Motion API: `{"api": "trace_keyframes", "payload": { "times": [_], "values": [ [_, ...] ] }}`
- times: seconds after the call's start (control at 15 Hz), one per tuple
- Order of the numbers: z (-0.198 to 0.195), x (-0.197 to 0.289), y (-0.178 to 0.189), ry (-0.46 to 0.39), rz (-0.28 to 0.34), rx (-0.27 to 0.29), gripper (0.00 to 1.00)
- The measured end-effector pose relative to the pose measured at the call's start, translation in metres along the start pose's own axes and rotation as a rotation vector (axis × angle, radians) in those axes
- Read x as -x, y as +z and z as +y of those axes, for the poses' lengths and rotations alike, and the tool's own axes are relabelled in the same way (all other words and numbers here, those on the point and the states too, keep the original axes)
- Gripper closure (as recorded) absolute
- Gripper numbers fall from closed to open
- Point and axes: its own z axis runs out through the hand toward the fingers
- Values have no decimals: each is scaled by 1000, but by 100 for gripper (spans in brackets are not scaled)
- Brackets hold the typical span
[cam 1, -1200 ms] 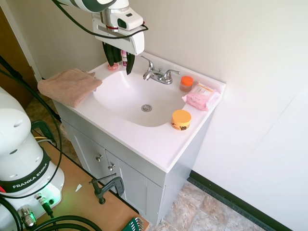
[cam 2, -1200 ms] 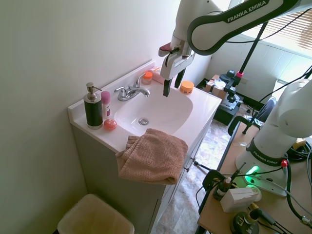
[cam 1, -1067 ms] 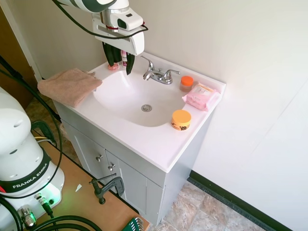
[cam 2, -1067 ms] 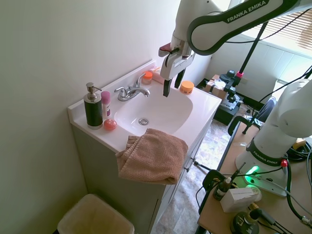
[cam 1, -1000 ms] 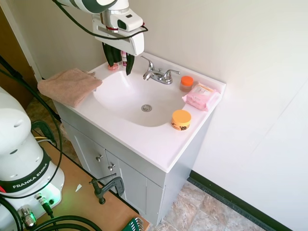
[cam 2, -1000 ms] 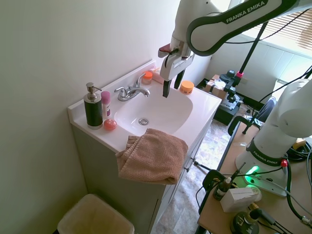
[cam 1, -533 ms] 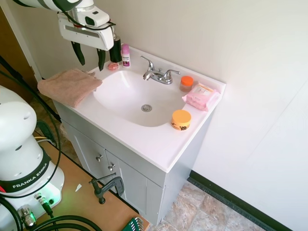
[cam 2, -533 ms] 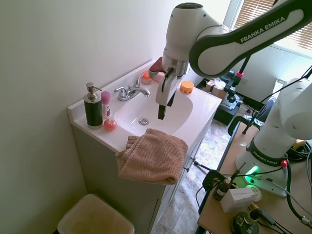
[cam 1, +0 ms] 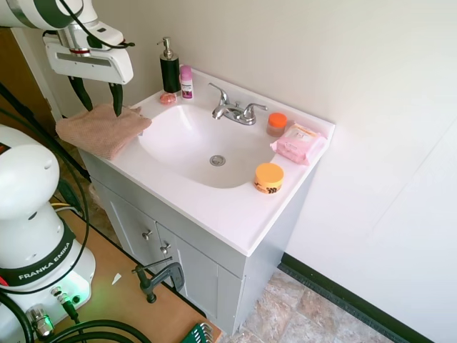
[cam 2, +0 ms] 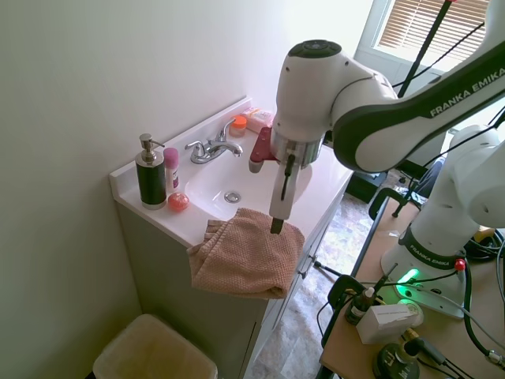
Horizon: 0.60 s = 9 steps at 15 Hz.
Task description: Wipe the sink
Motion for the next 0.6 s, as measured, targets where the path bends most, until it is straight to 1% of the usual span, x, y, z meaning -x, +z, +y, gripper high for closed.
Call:
{"api": "trace_keyframes", "payload": {
  "times": [0.2,0.33,0.6],
  "values": [
    [-7,9,6,-8,0,1,0],
    [-11,12,8,-26,11,1,0],
    [-32,19,19,-56,30,6,0]
  ]
}}
